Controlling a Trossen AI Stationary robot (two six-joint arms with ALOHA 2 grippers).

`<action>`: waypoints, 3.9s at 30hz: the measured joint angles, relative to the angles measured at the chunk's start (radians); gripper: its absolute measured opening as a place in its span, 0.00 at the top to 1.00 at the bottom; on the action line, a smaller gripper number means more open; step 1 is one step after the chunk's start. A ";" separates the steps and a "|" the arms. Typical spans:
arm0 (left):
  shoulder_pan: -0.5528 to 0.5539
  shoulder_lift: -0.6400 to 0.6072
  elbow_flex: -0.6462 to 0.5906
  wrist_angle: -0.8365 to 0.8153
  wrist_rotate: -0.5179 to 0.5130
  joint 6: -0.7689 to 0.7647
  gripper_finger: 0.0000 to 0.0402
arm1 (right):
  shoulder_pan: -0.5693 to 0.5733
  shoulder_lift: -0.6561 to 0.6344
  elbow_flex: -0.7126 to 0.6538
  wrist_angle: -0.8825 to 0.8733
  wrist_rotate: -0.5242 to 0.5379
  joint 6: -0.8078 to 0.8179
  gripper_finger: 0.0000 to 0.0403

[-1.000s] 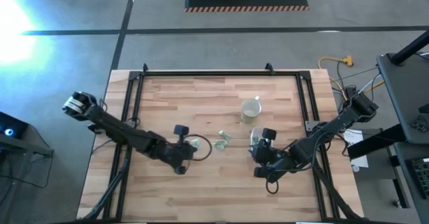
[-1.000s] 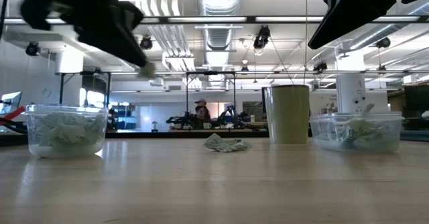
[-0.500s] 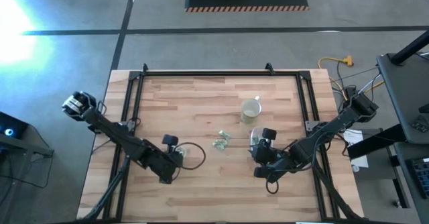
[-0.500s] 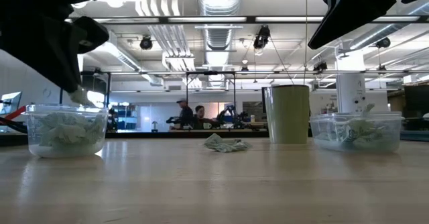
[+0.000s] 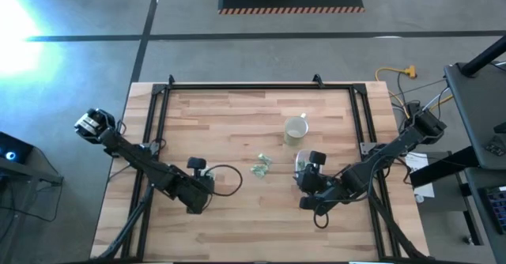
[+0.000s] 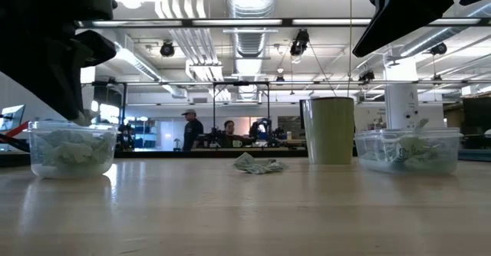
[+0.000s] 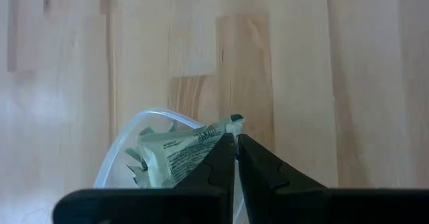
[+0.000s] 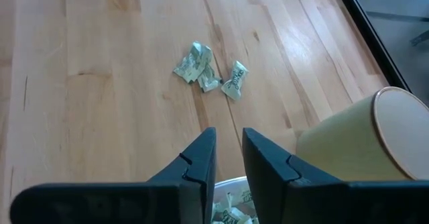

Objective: Pick and place Stevia / Truvia into bins
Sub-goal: Put the stevia packet into the left transparent container, then put the stevia packet into the right transparent container

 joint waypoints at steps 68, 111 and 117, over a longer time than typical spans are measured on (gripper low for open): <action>-0.022 -0.109 0.056 -0.176 -0.449 -0.150 0.65 | -0.041 0.000 -0.158 0.612 -0.133 -0.396 0.73; -0.022 -0.113 0.022 -0.171 -0.445 -0.130 0.65 | -0.331 0.475 0.031 0.717 -0.234 -0.402 0.47; -0.022 -0.113 0.022 -0.167 -0.445 -0.130 0.65 | -0.339 0.475 0.027 0.720 -0.252 -0.390 0.47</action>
